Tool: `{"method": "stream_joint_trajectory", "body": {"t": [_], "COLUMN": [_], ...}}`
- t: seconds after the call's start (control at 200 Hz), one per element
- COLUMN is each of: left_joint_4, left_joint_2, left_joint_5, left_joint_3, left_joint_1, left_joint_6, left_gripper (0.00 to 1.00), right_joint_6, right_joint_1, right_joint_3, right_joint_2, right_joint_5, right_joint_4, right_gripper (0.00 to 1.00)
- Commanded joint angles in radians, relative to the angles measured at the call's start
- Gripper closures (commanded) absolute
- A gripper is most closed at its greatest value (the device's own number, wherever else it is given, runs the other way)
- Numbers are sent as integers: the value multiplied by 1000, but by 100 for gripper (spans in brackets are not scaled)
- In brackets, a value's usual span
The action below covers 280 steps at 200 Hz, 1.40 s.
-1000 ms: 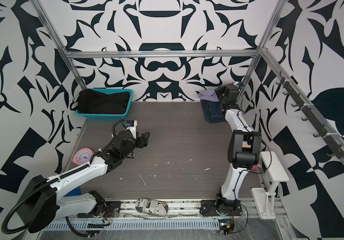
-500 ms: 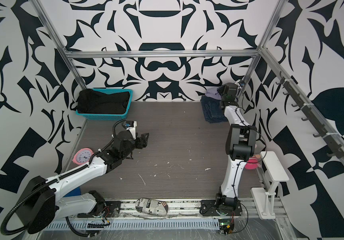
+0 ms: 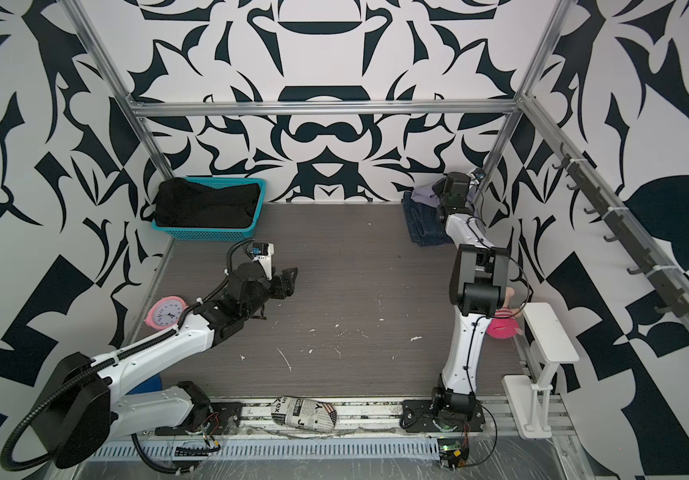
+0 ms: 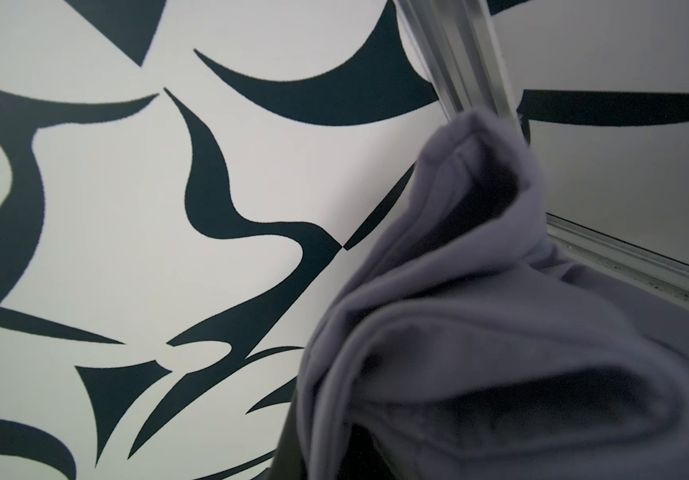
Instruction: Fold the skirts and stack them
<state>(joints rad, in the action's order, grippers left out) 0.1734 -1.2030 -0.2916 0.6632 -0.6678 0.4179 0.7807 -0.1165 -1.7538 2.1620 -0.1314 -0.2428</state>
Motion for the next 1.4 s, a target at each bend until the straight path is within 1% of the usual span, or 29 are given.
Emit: {"method": "stream_joint_trajectory", "body": {"t": [0.0,0.025,0.035,0.055,0.225,0.395,0.44,0.495,0.565,0.66,0.72,0.74,0.755,0.79,0.895,0.905,0.95,0.97,1.0,1.14,1.245,1.315,1.395], "left_joint_4": [-17,-16,-15,-15,-20,-23,-25,-25,-23,-23,-22,-20,-21,-17,-11,-10,-6,-3,1,8,5,0,0], "left_joint_2": [31,32,32,34,46,61,63,68,69,67,67,69,69,70,77,77,79,80,83,79,67,59,55], "left_joint_5": [-3,-2,-2,-2,-4,-13,-14,-16,-15,-14,-11,-10,-11,-10,-15,-15,-17,-17,-18,-22,-24,-25,-16], "left_joint_3": [11,10,10,9,-4,-15,-18,-20,-24,-26,-28,-27,-27,-28,-35,-36,-41,-43,-46,-50,-39,-29,-24], "left_joint_1": [2,2,2,2,2,2,2,2,2,2,2,2,2,2,2,2,2,2,2,1,2,2,2], "left_joint_6": [-3,-1,-1,1,5,13,13,13,15,15,16,17,18,21,27,27,31,31,35,33,21,16,16], "left_gripper": [25,25,25,25,25,25,25,25,25,25,25,25,25,25,25,25,25,25,25,25,25,25,25], "right_joint_6": [-44,-53,-56,-61,-77,-62,-51,-49,-55,-69,-71,-74,-78,-88,-88,-89,-96,-99,-107,-138,-134,-123,-121], "right_joint_1": [22,27,29,32,55,69,70,70,70,71,69,68,68,66,67,67,67,65,63,38,7,-16,-40], "right_joint_3": [27,32,33,34,52,121,138,154,169,170,142,129,120,110,165,174,204,214,217,187,132,107,48], "right_joint_2": [-40,-41,-41,-38,-27,-52,-60,-71,-87,-106,-118,-122,-126,-143,-242,-253,-300,-319,-344,-389,-356,-313,-237], "right_joint_5": [-51,-52,-78,-88,-102,-119,-117,-116,-105,-79,-71,-71,-36,-19,-23,-27,-43,-49,-47,16,138,221,293], "right_joint_4": [-97,-99,-97,-94,-84,-86,-73,-64,-53,-38,24,49,67,97,129,128,128,134,146,214,266,273,322], "right_gripper": [100,100,100,100,100,100,93,88,75,62,51,50,50,50,49,45,38,30,28,27,28,33,43]}}
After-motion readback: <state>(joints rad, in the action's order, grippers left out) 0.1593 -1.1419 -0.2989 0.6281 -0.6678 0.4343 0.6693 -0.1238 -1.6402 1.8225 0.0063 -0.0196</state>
